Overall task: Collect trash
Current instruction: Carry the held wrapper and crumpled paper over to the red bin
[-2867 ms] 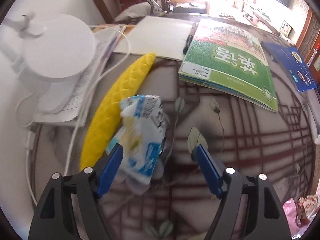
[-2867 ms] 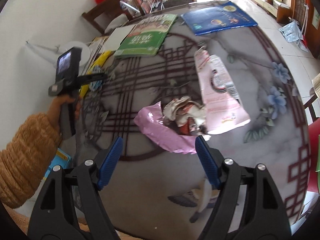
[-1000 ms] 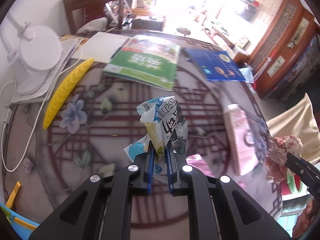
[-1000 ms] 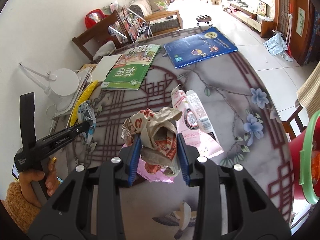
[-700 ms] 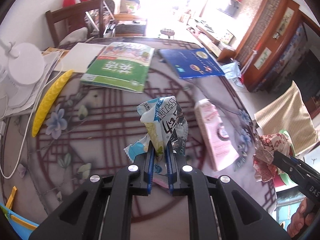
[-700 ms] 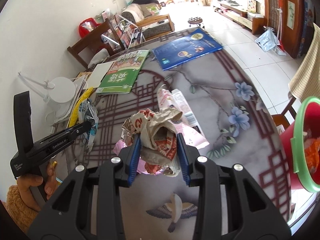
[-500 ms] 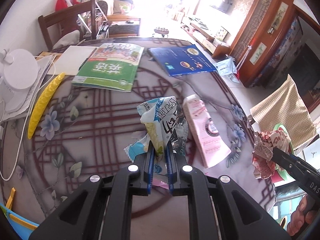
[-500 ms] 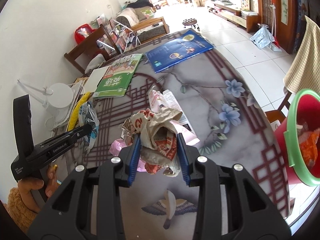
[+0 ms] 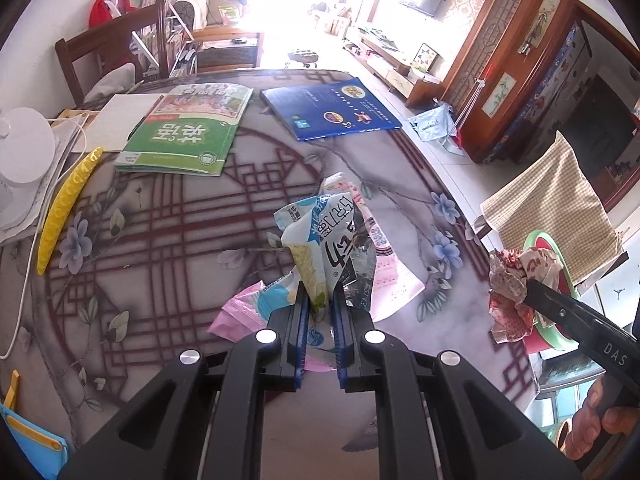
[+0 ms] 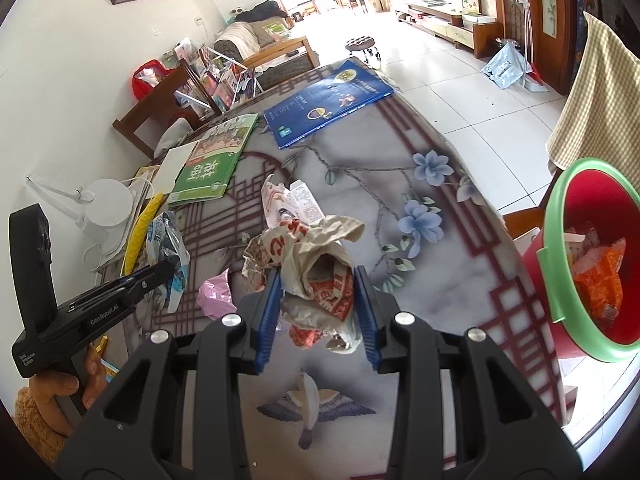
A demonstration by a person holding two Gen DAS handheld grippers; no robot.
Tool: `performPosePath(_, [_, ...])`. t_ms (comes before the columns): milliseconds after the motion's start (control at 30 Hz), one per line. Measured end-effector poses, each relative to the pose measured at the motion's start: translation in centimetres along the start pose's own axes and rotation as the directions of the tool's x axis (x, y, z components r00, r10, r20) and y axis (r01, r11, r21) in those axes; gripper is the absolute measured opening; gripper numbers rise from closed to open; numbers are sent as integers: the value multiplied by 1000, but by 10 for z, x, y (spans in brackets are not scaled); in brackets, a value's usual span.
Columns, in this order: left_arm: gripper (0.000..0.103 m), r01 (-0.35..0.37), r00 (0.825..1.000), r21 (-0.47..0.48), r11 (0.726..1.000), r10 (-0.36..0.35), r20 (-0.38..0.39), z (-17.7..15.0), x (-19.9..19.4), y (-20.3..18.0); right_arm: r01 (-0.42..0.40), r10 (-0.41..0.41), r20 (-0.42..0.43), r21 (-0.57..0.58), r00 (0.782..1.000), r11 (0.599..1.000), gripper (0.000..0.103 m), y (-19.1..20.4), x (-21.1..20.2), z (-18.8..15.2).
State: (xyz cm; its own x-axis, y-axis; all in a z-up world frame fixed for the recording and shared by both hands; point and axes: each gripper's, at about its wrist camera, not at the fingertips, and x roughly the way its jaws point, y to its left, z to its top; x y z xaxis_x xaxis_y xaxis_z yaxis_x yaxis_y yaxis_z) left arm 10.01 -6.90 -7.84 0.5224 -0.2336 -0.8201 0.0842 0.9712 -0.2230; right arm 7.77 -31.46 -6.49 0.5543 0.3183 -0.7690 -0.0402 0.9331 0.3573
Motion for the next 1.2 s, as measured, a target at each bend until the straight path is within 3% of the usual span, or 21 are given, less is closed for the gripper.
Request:
performPosePath(533, [9, -16, 999, 29, 999, 15, 39, -5, -9, -61, -38, 39, 21, -22, 999, 999, 35, -39, -26, 7])
performPosePath(867, [9, -22, 999, 53, 998, 20, 32, -11, -3, -111, -57, 57, 33, -9, 998, 998, 35, -86, -46, 11])
performPosePath(1200, [9, 10, 1000, 118, 993, -11, 8, -15, 7, -170, -24, 21, 53, 58, 998, 998, 35, -144, -70, 7])
